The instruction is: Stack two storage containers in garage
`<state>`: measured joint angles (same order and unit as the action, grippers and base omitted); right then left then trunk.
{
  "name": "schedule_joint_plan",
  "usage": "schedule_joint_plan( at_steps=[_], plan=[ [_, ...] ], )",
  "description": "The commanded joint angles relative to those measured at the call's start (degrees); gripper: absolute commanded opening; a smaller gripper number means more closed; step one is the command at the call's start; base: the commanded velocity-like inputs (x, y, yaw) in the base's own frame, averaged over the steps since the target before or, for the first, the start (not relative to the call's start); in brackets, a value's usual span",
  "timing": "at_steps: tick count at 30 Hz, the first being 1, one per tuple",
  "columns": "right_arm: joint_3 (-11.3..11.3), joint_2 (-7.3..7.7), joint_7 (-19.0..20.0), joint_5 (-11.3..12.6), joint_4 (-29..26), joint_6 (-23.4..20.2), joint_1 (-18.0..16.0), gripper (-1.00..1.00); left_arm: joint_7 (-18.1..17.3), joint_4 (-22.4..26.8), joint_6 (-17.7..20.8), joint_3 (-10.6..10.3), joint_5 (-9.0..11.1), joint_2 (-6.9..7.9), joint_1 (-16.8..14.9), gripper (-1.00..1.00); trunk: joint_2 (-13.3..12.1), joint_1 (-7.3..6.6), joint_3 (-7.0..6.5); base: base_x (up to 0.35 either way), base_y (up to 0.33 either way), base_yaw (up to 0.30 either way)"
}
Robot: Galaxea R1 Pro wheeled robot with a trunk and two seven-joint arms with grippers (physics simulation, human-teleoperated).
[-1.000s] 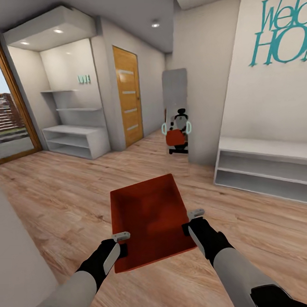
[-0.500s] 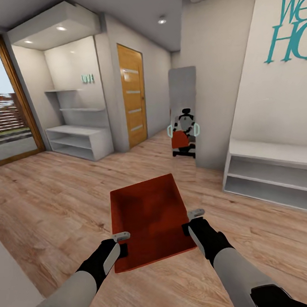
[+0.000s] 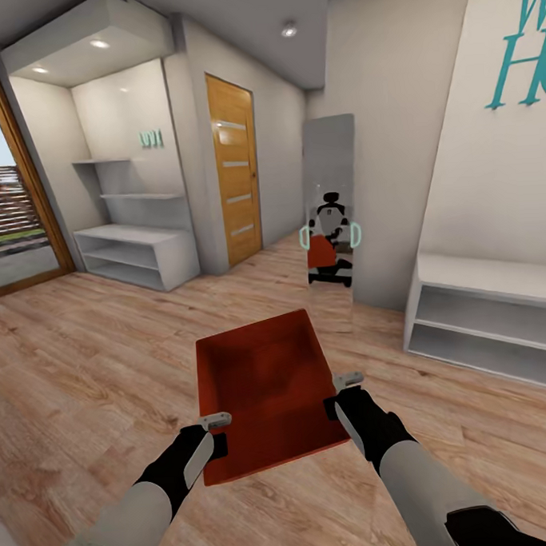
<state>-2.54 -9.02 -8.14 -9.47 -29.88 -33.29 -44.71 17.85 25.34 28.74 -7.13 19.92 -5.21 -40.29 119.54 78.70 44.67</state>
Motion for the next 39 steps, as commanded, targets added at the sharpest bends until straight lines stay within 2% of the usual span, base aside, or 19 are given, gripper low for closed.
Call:
schedule_joint_plan(
  at_steps=[1,19,39],
  plan=[
    [0.25,0.05,1.11,5.29,-0.36,0.31,-0.08,-1.0,0.0,-0.02,0.0,0.45,0.47,0.29,0.03,-1.0,0.0,0.0,0.0,0.337,0.0,0.0],
    [0.25,0.02,1.11,5.33,-0.36,0.3,-0.06,-1.0,0.0,-0.02,0.0,0.45,0.47,0.29,0.03,-1.0,0.0,0.0,0.0,0.337,0.005,0.0],
    [0.25,0.03,1.2,5.33,-0.36,0.33,-0.05,-1.0,0.0,-0.02,0.0,0.45,0.47,0.29,0.03,-1.0,0.0,0.0,0.0,0.337,0.108,0.0]
  ],
)
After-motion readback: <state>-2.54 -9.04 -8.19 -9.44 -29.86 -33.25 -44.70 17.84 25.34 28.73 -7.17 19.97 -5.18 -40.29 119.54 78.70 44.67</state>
